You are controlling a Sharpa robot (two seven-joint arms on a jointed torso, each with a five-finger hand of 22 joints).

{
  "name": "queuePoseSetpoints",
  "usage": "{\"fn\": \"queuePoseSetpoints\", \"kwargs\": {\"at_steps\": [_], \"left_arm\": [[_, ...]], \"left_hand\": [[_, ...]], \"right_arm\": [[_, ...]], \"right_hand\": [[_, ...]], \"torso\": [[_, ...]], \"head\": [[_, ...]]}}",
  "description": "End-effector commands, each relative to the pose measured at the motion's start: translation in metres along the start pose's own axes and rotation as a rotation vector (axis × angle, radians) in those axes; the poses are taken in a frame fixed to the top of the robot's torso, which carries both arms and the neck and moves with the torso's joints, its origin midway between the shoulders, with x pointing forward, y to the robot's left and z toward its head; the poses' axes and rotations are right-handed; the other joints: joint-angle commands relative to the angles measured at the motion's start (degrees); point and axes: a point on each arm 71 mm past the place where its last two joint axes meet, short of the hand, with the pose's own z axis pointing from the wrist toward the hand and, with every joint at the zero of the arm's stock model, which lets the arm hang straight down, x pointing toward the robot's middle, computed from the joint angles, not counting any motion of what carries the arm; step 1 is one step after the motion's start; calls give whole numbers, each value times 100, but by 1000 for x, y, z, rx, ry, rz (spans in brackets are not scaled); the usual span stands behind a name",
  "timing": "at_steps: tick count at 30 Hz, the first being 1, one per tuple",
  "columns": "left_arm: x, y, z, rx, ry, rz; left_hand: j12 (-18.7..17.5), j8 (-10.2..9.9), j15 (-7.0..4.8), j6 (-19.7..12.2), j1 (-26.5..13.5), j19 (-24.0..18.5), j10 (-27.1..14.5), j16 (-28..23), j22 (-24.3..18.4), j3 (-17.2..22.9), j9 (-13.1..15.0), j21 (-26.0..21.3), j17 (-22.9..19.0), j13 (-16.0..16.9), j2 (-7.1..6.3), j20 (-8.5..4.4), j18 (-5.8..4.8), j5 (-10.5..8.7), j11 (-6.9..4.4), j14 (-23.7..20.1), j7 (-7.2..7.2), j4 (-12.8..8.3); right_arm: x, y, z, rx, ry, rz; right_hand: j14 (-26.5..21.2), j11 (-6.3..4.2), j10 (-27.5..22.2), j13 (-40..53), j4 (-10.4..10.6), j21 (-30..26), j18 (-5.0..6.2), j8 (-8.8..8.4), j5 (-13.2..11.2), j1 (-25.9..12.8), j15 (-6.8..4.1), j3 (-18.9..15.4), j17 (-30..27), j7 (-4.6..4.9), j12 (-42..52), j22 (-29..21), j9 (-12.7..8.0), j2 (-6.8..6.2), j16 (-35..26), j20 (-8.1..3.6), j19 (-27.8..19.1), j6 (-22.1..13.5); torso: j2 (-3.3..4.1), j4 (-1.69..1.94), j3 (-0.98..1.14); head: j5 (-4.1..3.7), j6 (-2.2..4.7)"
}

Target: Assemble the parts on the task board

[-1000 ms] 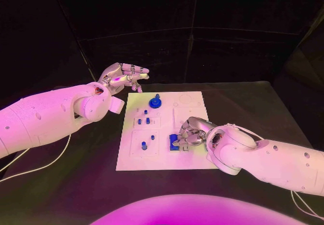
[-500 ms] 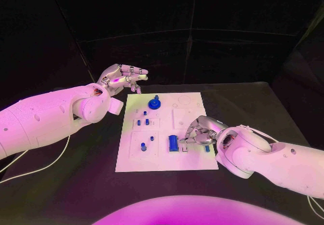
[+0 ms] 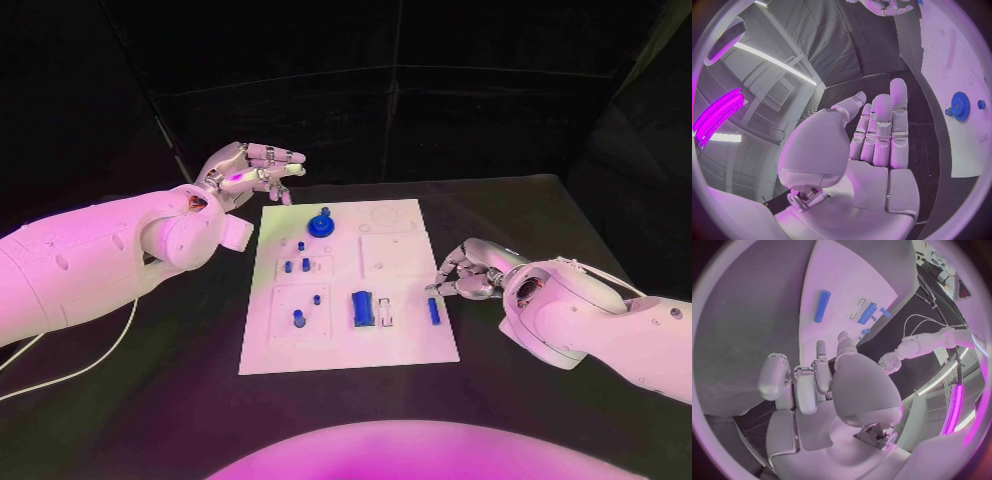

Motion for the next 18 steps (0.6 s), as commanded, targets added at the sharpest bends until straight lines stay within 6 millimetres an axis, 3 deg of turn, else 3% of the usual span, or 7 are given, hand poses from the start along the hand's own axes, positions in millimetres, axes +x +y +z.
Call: {"fn": "queuePoseSetpoints", "kwargs": {"at_steps": [1, 6, 14, 18], "left_arm": [[1, -2, 0, 8, 5, -5], [1, -2, 0, 8, 5, -5], [1, -2, 0, 8, 6, -6], [1, -2, 0, 7, 6, -6]], "left_hand": [[17, 15, 15, -15, -23, -24, -27, 30, -8, -8, -2, -32, -6, -5, 53, 29, 81, 7, -1, -40, 14, -6], [17, 15, 15, -15, -23, -24, -27, 30, -8, -8, -2, -32, -6, -5, 53, 29, 81, 7, -1, -40, 14, -6], [17, 15, 15, -15, -23, -24, -27, 30, -8, -8, -2, -32, -6, -5, 53, 29, 81, 7, -1, -40, 14, -6], [17, 15, 15, -15, -23, -24, -27, 30, -8, -8, -2, -32, -6, -5, 53, 29, 81, 7, -1, -40, 14, -6]], "right_arm": [[0, 0, 1, -10, -2, -62], [4, -2, 4, 4, 31, -104], [20, 2, 7, 6, 95, -112], [22, 3, 8, 6, 103, -118]], "right_hand": [[365, -1, -35, -199, 20, -25, -54, -45, -24, 38, 27, -58, 292, 21, -52, -13, -14, -26, -31, 0, -35, 13], [356, 9, -60, -242, 65, -56, -45, -103, -179, -15, 37, -141, 249, 28, -102, -65, -26, -48, -58, 11, -61, 37], [353, 10, -70, -259, 73, -64, -42, -115, -210, -21, 39, -160, 235, 28, -121, -79, -27, -55, -66, 13, -69, 45], [353, 10, -71, -260, 72, -64, -42, -115, -212, -20, 39, -161, 237, 28, -123, -77, -26, -55, -66, 13, -68, 47]], "torso": [[0, 6, 5], [7, 28, -5], [14, 15, 4], [11, 19, -1]], "head": [[-29, 0], [-60, 14], [-46, 2], [-58, -8]]}}
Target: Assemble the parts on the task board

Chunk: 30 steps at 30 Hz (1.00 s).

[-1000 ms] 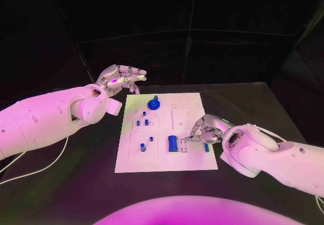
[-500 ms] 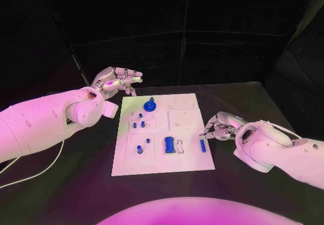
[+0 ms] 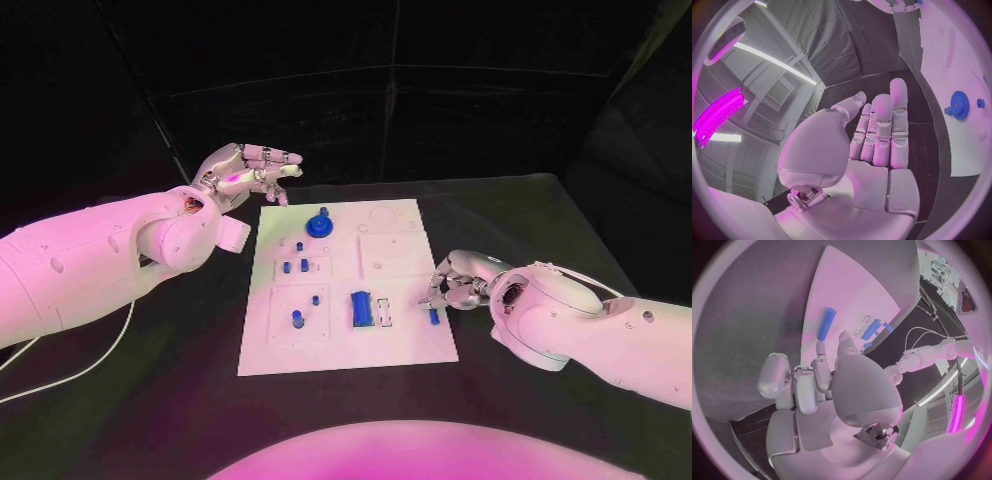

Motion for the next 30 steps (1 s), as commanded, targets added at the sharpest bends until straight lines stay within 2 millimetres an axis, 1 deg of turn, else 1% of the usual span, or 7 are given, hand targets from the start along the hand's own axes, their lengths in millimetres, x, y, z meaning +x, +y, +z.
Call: {"fn": "queuePoseSetpoints", "kwargs": {"at_steps": [1, 4, 12, 15, 20, 25, 30], "left_arm": [[0, -2, 0, 7, 5, -5], [0, -2, 0, 7, 5, -5], [-1, -1, 0, 6, 4, -5], [-1, -1, 0, 5, 4, -5], [-1, -1, 0, 5, 4, -5], [-1, -1, 0, 4, 5, -5], [-1, -1, 0, 3, 4, -5]], "left_hand": [[17, 15, 15, -15, -22, -24, -27, 30, -8, -7, -2, -32, -6, -5, 53, 29, 81, 7, -1, -40, 14, -6], [17, 15, 15, -15, -22, -24, -27, 30, -8, -7, -2, -32, -6, -5, 53, 29, 81, 7, -1, -40, 14, -6], [17, 15, 15, -15, -22, -24, -27, 30, -8, -7, -2, -32, -6, -5, 53, 29, 81, 7, -1, -40, 14, -6], [17, 15, 15, -15, -22, -24, -27, 30, -8, -7, -2, -32, -6, -5, 53, 29, 81, 7, -1, -40, 14, -6], [17, 15, 15, -15, -22, -24, -27, 30, -8, -7, -2, -32, -6, -5, 53, 29, 81, 7, -1, -40, 14, -6], [17, 15, 15, -15, -22, -24, -27, 30, -8, -7, -2, -32, -6, -5, 53, 29, 81, 7, -1, -40, 14, -6], [17, 15, 15, -15, -22, -24, -27, 30, -8, -7, -2, -32, -6, -5, 53, 29, 81, 7, -1, -40, 14, -6]], "right_arm": [[2, 0, 0, 4, 29, -37], [3, 0, 1, 4, 30, -51], [1, 0, 0, -7, -4, -101], [0, 2, 0, -16, -21, -99], [-2, 6, 0, -38, -61, -77], [-4, 8, 0, -48, -93, -60], [-4, 2, 1, -30, -84, -75]], "right_hand": [[353, 9, -29, -260, 11, -26, -43, -19, -14, -32, 38, -33, 237, 8, -22, -7, -9, -42, -33, -8, -47, 27], [353, 7, -29, -259, 8, -28, -42, -18, -15, -23, 38, -35, 240, 5, -23, -10, -6, -38, -33, -8, -48, 41], [352, 5, -31, -263, 7, -31, -41, -16, -17, -18, 37, -38, 234, 2, -28, -14, -4, -36, -37, -7, -50, 56], [351, 1, -33, -265, 1, -34, -40, -16, -2, -5, 35, -46, 229, -3, -33, -18, 0, -42, -41, -8, -52, 75], [352, -1, -30, -259, -2, -37, -40, -24, 28, 1, 32, -68, 232, -4, -31, -19, 2, -63, -42, -10, -52, 84], [349, 0, -37, -271, -1, -48, -36, -38, 36, -3, 31, -92, 217, -2, -44, -40, 1, -89, -50, -11, -62, 78], [348, 5, -51, -287, 17, -65, -31, -62, -1, -26, 34, -133, 210, 4, -64, -67, 0, -119, -58, -10, -75, 64]], "torso": [[0, -3, -1], [1, -1, -4], [2, 0, 1], [0, 2, -1], [3, 0, 3], [2, 5, -3], [-2, 3, -7]], "head": [[-8, -13], [-9, -17], [-17, -28], [-21, -29], [-25, -25], [-38, -21], [-44, -26]]}}
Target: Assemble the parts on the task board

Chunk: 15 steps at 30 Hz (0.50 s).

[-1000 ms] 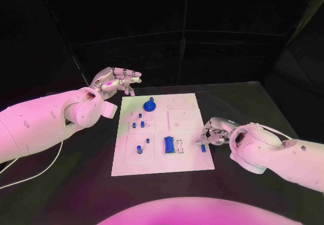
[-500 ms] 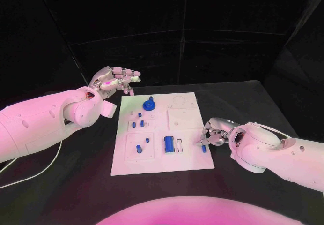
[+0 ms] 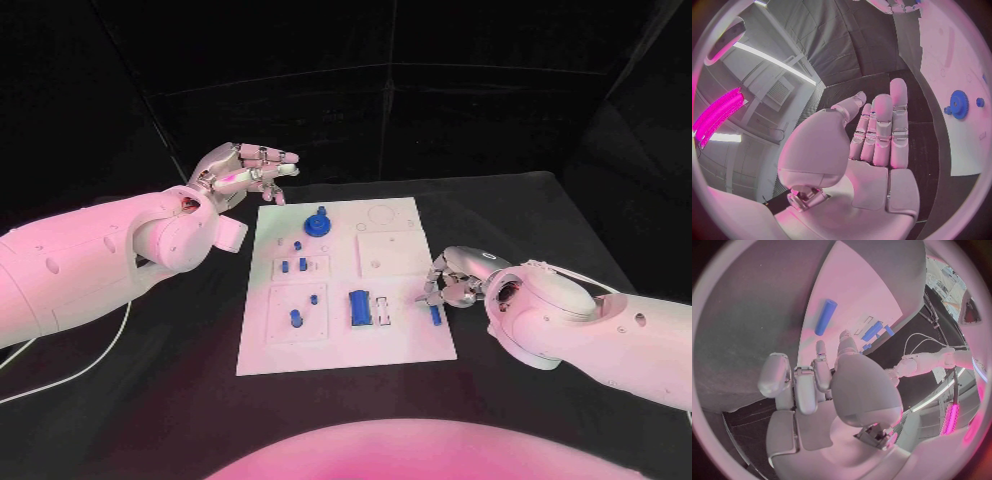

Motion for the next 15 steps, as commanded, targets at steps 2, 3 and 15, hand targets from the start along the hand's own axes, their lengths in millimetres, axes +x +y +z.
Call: {"fn": "queuePoseSetpoints", "kwargs": {"at_steps": [2, 3, 15], "left_arm": [[0, -1, 0, 4, 6, -6], [0, -1, 0, 4, 5, -5], [-1, -1, 0, 3, 3, -5]], "left_hand": [[17, 15, 15, -15, -23, -24, -27, 30, -8, -7, -2, -32, -6, -5, 53, 29, 81, 7, -1, -40, 14, -6], [17, 15, 15, -15, -23, -24, -27, 30, -8, -7, -2, -32, -6, -5, 53, 29, 81, 7, -1, -40, 14, -6], [17, 15, 15, -15, -23, -24, -27, 30, -8, -7, -2, -32, -6, -5, 53, 29, 81, 7, -1, -40, 14, -6]], "right_arm": [[-2, -4, 1, 3, -20, -14], [-2, -5, 1, 5, -15, -18], [0, -10, -5, 17, 45, -59]], "right_hand": [[347, -5, -42, -269, 16, -43, -31, -31, -17, -24, 35, -57, 208, 16, -33, -17, -1, -74, -39, 2, -49, 14], [347, -5, -42, -269, 16, -43, -31, -31, -17, -24, 35, -57, 208, 16, -33, -17, -1, -74, -39, 2, -49, 14], [353, -27, -36, -260, 28, -44, -33, 21, -50, -17, 23, -85, 227, -16, -32, -5, 40, -70, -35, -4, -42, 134]], "torso": [[-2, 4, -10], [-1, 3, -6], [-5, 3, -4]], "head": [[-15, -2], [-14, -1], [-17, -2]]}}
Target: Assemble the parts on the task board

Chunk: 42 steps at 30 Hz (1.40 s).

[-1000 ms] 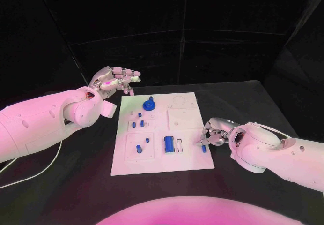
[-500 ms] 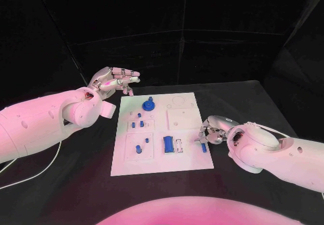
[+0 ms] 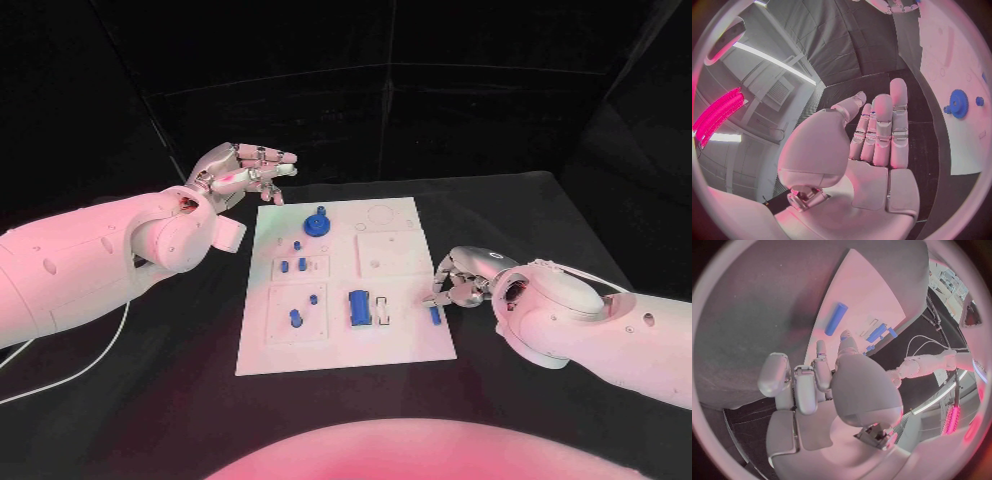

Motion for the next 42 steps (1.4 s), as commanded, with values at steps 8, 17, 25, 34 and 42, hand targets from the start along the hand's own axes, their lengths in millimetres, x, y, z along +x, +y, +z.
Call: {"fn": "queuePoseSetpoints", "kwargs": {"at_steps": [8, 17, 25, 34, 42], "left_arm": [[0, -1, 0, 2, 5, -5], [0, -1, 0, 0, 6, -6], [0, -1, 1, 0, 7, -6], [1, -1, 0, 0, 8, -6], [0, -1, 0, -1, 7, -6]], "left_hand": [[17, 15, 15, -15, -22, -24, -27, 30, -8, -8, -2, -32, -6, -5, 53, 29, 81, 7, -1, -40, 14, -6], [33, 21, 16, -19, -26, -21, -37, 42, -12, -12, -2, -37, -10, -5, 48, 30, 81, 6, 0, -43, 16, -6], [33, 21, 16, -19, -26, -21, -37, 42, -12, -12, -2, -37, -10, -5, 48, 30, 81, 6, 0, -43, 16, -6], [33, 21, 16, -19, -26, -21, -37, 42, -12, -12, -2, -37, -10, -5, 48, 30, 81, 6, 0, -43, 16, -6], [33, 21, 16, -19, -26, -21, -37, 42, -12, -12, -2, -37, -10, -5, 48, 30, 81, 6, 0, -43, 16, -6]], "right_arm": [[3, 1, -7, -9, 69, -53], [5, 3, -9, -12, 85, -64], [6, 3, -7, -11, 88, -83], [10, 9, 0, -24, 91, -123], [13, 14, 2, -38, 103, -159]], "right_hand": [[355, -55, -27, -114, 57, -25, -33, 86, -33, -39, 0, -81, 233, -43, -32, 9, 72, -52, -38, -34, -24, 158], [355, -72, -23, -111, 73, -27, -33, 125, -33, -45, -14, -94, 231, -64, -33, 10, 113, -52, -41, -46, -22, 198], [357, -106, -24, -112, -54, -30, -36, 165, 90, 209, -46, -7, 240, -94, -48, 18, 195, 34, -45, -79, -14, 189], [357, -115, -52, -128, -373, -51, -36, 118, -80, 724, -61, 238, 241, -93, -100, 3, 260, 231, -56, -104, -21, 101], [353, -91, -98, -153, -619, -71, -35, -50, -354, 1053, -42, 594, 229, -55, -162, -15, 233, 405, -74, -92, -31, 46]], "torso": [[1, -5, 4], [5, -4, 4], [5, 10, 0], [3, 13, -1], [2, 0, 1]], "head": [[-13, 2], [-19, 3], [-29, 1], [-21, -6], [-8, -4]]}}
